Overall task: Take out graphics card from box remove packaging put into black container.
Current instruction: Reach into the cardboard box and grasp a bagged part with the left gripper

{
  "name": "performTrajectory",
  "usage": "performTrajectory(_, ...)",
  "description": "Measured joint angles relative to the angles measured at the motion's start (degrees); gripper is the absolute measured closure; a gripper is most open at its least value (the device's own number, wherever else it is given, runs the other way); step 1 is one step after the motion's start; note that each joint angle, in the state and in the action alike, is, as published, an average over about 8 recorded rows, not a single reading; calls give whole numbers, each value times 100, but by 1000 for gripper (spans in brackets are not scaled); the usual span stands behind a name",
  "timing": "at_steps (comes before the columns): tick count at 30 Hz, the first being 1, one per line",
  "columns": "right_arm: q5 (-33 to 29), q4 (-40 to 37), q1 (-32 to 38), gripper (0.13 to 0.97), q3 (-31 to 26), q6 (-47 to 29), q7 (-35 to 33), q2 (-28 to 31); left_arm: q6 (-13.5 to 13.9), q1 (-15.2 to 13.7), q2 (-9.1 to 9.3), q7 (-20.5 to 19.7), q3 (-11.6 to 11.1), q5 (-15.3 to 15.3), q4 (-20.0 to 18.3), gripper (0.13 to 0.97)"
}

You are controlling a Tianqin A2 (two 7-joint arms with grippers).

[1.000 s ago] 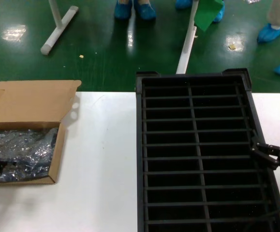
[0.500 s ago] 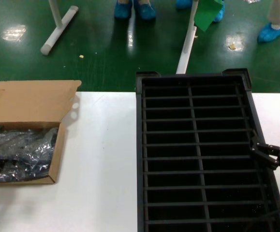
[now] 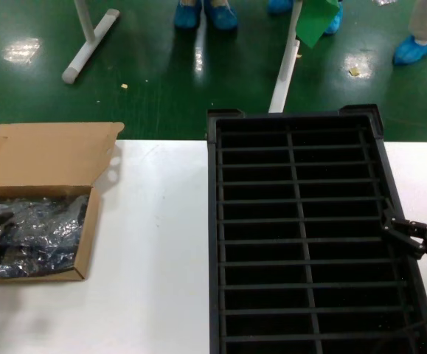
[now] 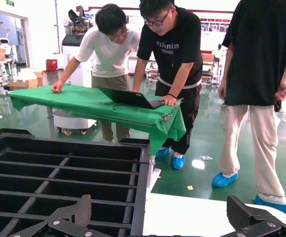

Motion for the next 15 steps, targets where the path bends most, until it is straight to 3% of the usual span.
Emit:
performTrajectory(3, 0, 0, 0, 129, 0, 0, 0, 0, 0, -19, 1, 27, 11, -5, 68, 831)
performTrajectory(7, 0, 0, 0, 129, 0, 0, 0, 0, 2, -69, 4, 67, 29, -10, 166, 831)
performTrajectory(15, 0, 0, 0, 129, 0, 0, 0, 0, -13, -203, -7, 93, 60, -17, 307, 929)
